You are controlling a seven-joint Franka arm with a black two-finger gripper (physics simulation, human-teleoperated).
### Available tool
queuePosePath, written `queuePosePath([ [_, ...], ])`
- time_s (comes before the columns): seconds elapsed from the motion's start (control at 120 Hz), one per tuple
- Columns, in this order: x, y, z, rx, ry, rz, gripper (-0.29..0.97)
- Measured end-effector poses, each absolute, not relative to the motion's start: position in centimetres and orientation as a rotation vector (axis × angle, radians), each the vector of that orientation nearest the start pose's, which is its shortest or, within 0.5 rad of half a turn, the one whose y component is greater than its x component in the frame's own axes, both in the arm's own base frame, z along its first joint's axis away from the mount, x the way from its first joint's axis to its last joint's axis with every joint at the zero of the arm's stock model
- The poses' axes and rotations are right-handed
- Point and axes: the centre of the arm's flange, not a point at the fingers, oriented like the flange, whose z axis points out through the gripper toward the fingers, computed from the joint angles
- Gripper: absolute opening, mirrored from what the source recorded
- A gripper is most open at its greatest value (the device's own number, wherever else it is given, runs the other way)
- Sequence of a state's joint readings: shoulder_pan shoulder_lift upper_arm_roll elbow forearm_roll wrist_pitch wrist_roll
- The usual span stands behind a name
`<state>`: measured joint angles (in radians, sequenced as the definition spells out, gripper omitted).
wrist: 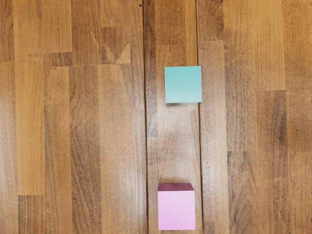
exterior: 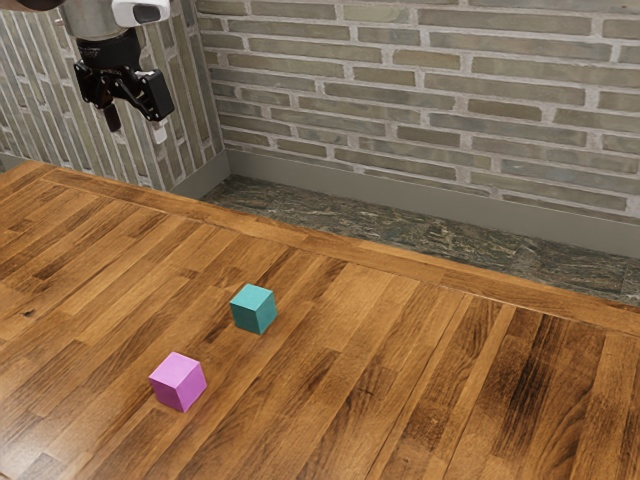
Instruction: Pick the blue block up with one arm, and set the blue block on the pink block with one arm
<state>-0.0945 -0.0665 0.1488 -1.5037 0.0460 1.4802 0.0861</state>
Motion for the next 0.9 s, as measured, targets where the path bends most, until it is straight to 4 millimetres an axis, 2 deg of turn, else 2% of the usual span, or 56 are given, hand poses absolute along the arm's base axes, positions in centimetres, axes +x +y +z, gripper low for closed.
queuePosePath([
  [0.2, 52.2, 4.6, 68.3, -3.122, 0.012, -0.061, 0.68],
  [0.258, 52.1, 4.7, 71.8, -3.114, 0.004, -0.146, 0.68],
  [0.325, 51.4, 4.4, 77.8, -3.091, 0.0, -0.299, 0.68],
  [0.35, 51.1, 4.2, 79.0, -3.087, 0.002, -0.324, 0.68],
  [0.383, 50.9, 4.0, 79.7, -3.086, 0.005, -0.328, 0.68],
  [0.467, 52.5, 3.2, 77.9, -3.109, 0.027, -0.244, 0.68],
  [0.575, 54.5, -0.3, 75.3, -3.124, 0.121, -0.149, 0.68],
  [0.617, 54.8, -1.0, 74.8, -3.126, 0.14, -0.127, 0.68],
  [0.683, 55.3, -0.7, 73.9, -3.128, 0.129, -0.093, 0.68],
  [0.783, 55.6, 1.0, 72.7, -3.125, 0.08, -0.045, 0.68],
  [0.808, 55.7, 1.3, 71.4, -3.126, 0.074, -0.009, 0.68],
  [0.9, 55.2, 1.4, 63.9, -3.134, 0.087, 0.136, 0.68],
])
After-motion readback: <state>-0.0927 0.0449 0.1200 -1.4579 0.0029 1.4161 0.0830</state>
